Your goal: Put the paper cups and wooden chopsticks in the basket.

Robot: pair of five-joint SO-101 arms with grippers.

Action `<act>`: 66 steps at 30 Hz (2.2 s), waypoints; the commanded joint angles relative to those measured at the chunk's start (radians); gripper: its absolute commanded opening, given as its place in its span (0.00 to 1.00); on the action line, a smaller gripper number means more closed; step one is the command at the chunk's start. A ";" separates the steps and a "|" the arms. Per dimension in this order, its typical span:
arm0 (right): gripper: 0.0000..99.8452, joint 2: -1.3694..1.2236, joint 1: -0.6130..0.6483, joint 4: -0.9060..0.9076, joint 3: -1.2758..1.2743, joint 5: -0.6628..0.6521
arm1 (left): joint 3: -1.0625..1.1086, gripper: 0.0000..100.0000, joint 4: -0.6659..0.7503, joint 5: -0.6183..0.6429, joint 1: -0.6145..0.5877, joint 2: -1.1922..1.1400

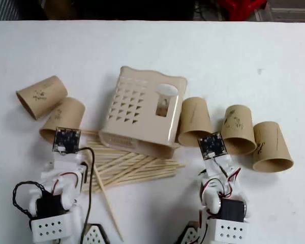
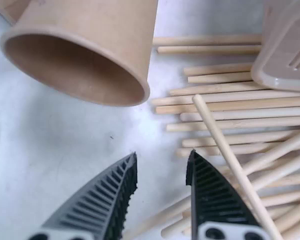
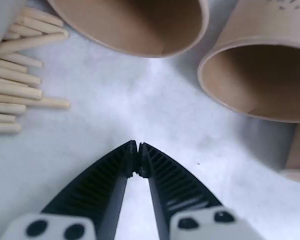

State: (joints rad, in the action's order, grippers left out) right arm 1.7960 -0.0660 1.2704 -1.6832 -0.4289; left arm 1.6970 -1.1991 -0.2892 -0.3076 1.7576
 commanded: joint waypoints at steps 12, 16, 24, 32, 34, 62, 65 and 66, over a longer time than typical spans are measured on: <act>0.02 0.005 0.004 0.002 -0.008 -0.009 | 0.000 0.17 -0.006 0.014 0.007 0.002; 0.02 0.005 0.004 0.002 -0.008 -0.009 | 0.000 0.17 -0.006 0.014 0.007 0.002; 0.02 0.005 0.004 0.002 -0.008 -0.009 | 0.000 0.17 -0.006 0.014 0.007 0.002; 0.02 0.005 0.004 0.002 -0.008 -0.009 | 0.000 0.17 -0.006 0.014 0.007 0.002; 0.02 0.005 0.004 0.002 -0.008 -0.009 | 0.000 0.17 -0.006 0.014 0.007 0.002; 0.02 0.005 0.016 0.002 -0.008 -0.006 | 0.000 0.17 -0.006 0.014 0.007 0.002; 0.02 0.005 0.038 0.002 -0.008 -0.008 | 0.000 0.17 -0.006 0.014 0.007 0.002; 0.02 0.005 0.050 0.002 -0.008 -0.009 | 0.000 0.17 -0.006 0.014 0.007 0.002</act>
State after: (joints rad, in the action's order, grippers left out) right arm 1.7960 -0.0430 1.2704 -1.6832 -0.4289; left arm 1.6970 -1.1991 -0.2892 -0.3076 1.7576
